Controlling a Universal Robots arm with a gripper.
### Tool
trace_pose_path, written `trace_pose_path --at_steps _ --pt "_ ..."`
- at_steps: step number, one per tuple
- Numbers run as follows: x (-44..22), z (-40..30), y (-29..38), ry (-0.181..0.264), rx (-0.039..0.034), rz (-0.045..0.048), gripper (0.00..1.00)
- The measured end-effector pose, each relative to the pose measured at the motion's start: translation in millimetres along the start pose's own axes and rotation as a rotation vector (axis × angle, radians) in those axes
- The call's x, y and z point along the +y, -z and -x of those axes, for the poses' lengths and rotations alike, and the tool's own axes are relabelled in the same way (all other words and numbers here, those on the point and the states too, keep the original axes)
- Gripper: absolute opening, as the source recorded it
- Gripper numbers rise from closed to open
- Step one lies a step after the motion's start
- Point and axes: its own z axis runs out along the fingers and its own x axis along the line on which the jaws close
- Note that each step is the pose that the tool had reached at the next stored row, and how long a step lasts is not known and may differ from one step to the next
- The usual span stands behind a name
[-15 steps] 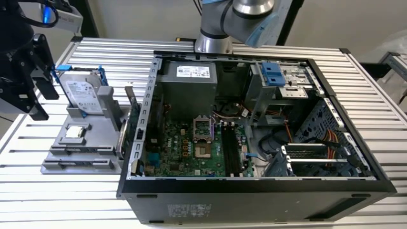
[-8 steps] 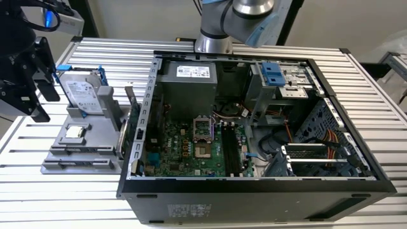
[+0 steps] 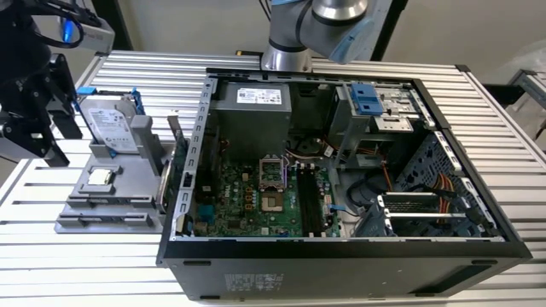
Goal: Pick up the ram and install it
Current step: 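Pick up the ram and move it above insertion slot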
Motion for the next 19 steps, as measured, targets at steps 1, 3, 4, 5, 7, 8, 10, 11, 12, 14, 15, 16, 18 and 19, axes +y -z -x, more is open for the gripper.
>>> trace_pose_path --at_steps 1,3,4,5,7,8,10,11,12,14,15,16,18,19 --pt "0.0 0.0 -0.6 0.0 0.0 0.0 1.0" --pt "0.0 0.0 -2.0 0.0 0.0001 -0.0001 1.0" --pt "0.0 0.0 -2.7 0.0 0.0002 0.0 1.0" --pt "0.0 0.0 -3.4 0.0 0.0002 0.0 1.0" --pt "-0.1 0.1 -4.8 0.0 0.0002 -0.0001 1.0" --pt "-0.1 0.1 -5.4 0.0 0.0002 0.0 1.0" --pt "-0.1 0.1 -6.5 0.0 0.0002 0.0 1.0" --pt "-0.1 0.1 -7.1 0.0 0.0002 0.0 1.0" --pt "-0.1 0.1 -7.7 0.0 0.0002 -0.0001 1.0" --pt "0.0 -0.1 -8.7 0.0 0.0002 0.0 1.0" --pt "-0.1 -0.3 -9.3 0.0 0.0002 0.0001 1.0" --pt "-0.1 -0.5 -9.8 0.0 0.0002 0.0002 1.0" --pt "-0.1 -1.1 -10.9 0.0 0.0003 0.0002 1.0" --pt "-0.1 -1.5 -11.5 0.0 0.0002 0.0001 1.0"
